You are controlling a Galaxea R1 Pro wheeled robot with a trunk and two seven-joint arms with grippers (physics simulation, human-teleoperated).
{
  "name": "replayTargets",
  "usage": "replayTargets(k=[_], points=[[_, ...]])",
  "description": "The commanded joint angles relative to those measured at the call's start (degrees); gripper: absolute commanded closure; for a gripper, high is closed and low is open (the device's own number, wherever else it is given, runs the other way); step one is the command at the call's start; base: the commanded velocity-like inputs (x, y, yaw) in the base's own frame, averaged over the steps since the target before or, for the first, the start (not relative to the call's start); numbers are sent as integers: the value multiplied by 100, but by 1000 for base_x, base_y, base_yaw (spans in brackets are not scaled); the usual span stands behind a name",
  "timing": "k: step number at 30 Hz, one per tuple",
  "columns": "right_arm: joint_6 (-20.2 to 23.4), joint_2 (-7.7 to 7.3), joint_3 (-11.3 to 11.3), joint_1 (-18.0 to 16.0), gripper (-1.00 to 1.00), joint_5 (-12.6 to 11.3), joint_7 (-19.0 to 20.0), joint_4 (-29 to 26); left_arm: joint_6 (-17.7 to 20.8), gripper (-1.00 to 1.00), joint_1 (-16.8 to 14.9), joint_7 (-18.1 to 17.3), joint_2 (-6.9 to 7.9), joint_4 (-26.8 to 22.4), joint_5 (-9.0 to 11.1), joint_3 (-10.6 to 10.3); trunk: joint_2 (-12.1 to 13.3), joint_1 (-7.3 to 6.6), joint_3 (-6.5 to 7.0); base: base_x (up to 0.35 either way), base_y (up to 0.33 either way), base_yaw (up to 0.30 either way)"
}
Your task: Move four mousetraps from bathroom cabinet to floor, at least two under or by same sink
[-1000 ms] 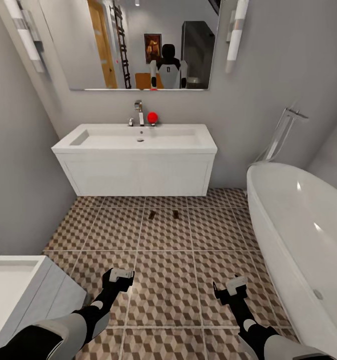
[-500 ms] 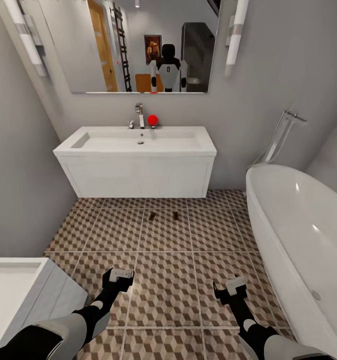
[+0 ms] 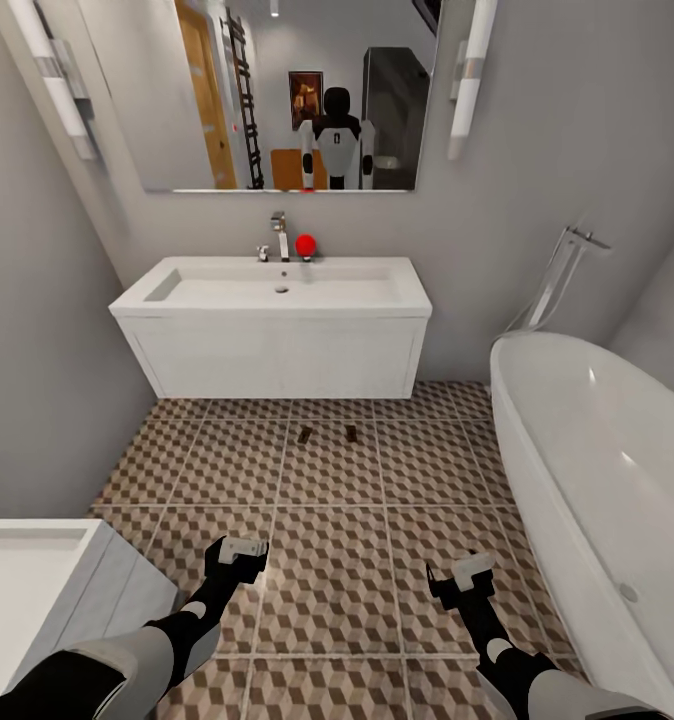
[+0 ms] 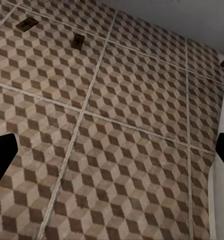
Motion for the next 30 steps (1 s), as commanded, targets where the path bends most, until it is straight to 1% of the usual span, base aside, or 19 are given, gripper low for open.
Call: replayTargets(k=[1, 30], points=[[-2, -1, 45, -4, -100, 32, -60, 6, -35, -100, -10, 2, -5, 25, 50, -50, 38, -22, 14, 0, 0, 0], [-3, 0, 45, -6, -100, 33, -60, 6, -33, -100, -10, 10, -4, 25, 50, -50, 1201, -659, 534, 0, 0, 0]])
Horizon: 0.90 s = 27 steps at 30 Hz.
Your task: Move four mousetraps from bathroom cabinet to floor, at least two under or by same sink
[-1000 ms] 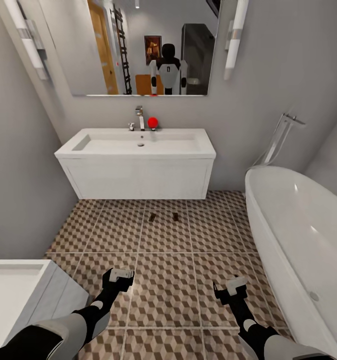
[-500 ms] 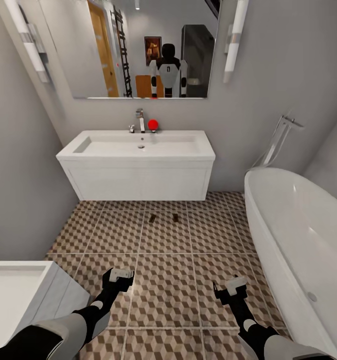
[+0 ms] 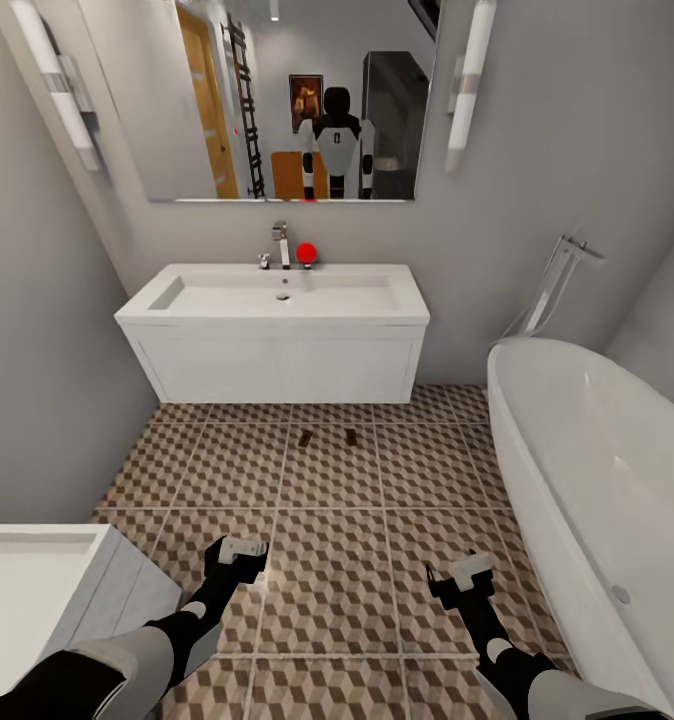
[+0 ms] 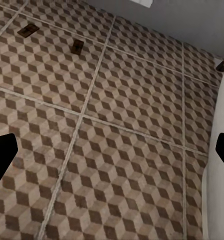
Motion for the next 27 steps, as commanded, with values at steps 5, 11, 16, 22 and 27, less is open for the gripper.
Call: replayTargets(k=[5, 11, 16, 22, 27], points=[[-1, -1, 45, -4, -100, 31, -60, 6, -37, -100, -10, 3, -1, 23, 49, -50, 198, -110, 85, 0, 0, 0], [0, -1, 45, -3, -100, 33, -60, 6, -37, -100, -10, 3, -4, 25, 49, -50, 438, -242, 193, 0, 0, 0], [-1, -1, 45, -6, -100, 32, -60, 6, -37, -100, -10, 3, -5, 26, 49, -50, 639, -351, 282, 0, 0, 0], [-1, -1, 45, -3, -100, 31, -60, 6, -37, -100, -10, 3, -5, 26, 49, -50, 880, -483, 390, 0, 0, 0], [0, -1, 45, -2, -100, 33, -60, 6, -37, -100, -10, 5, -5, 26, 49, -50, 1080, -593, 480, 0, 0, 0]])
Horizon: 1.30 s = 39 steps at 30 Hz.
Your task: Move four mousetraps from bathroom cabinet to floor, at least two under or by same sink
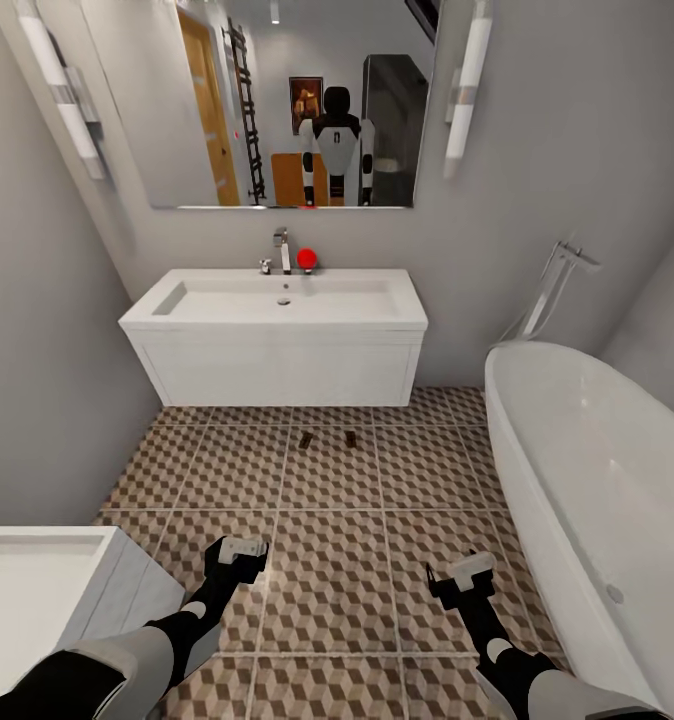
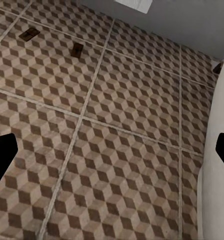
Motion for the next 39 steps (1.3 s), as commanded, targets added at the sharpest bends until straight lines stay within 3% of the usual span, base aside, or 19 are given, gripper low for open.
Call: replayTargets(k=[1, 39], points=[[-4, -1, 45, -6, -100, 32, -60, 7, -38, -100, -10, 4, -5, 26, 48, -50, 36, -21, 12, 0, 0, 0], [-3, -1, 45, -6, -100, 30, -60, 7, -38, -100, -10, 2, -5, 25, 48, -50, 1560, -856, 694, 0, 0, 0]])
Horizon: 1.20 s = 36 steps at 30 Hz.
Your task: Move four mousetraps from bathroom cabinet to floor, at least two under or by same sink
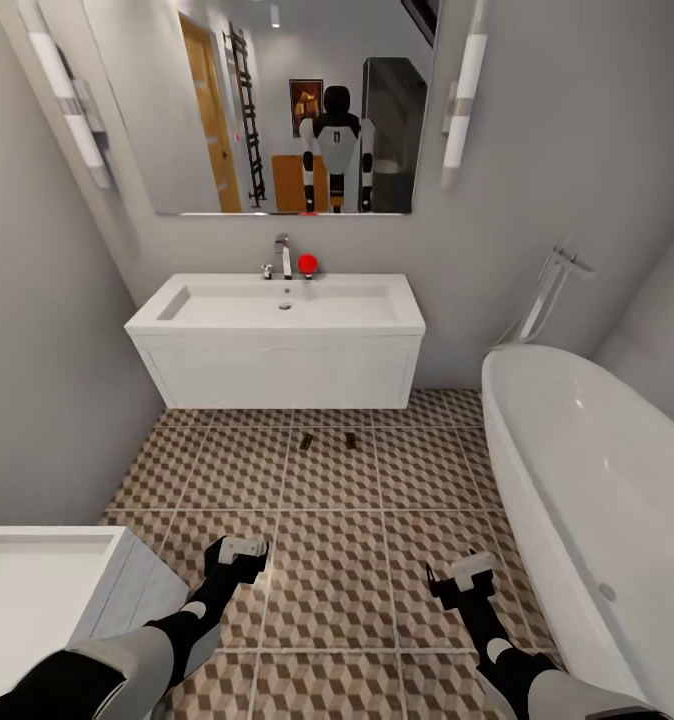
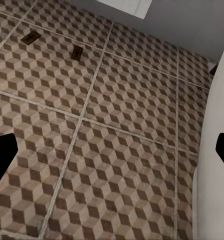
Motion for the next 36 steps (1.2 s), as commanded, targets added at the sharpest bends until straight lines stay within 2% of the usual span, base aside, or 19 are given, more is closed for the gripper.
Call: replayTargets(k=[1, 11, 22, 26, 30, 32, 36], points=[[-3, -1, 45, -7, -100, 33, -60, 7, -38, -100, -11, 2, -5, 26, 48, -49, 33, -20, 10, 0, 0, 0], [-3, 7, 47, -4, -100, 33, -60, 7, -38, -100, -11, 3, -5, 27, 48, -49, 434, -239, 189, 0, 0, 0], [-3, 131, 45, -4, -100, 31, -60, 7, -38, -100, -11, 4, -19, 27, 48, -49, 434, -239, 189, 0, 0, 0], [22, 250, 45, 10, -100, 30, -60, 12, -36, -100, -11, 3, -21, 27, 48, -49, 434, -239, 189, 0, 0, 0], [238, 418, 42, 134, -100, 28, -61, 15, -34, -100, -11, 3, -29, 27, 48, -49, 434, -239, 189, 0, 0, 0], [270, 420, 40, 154, -100, 28, -61, 15, -35, -100, -11, 3, -29, 27, 48, -49, 434, -239, 189, 0, 0, 0], [255, 318, 32, 211, -100, -15, -57, 10, -37, -100, -11, 2, -31, 27, 48, -49, 434, -239, 189, 0, 0, 0]])
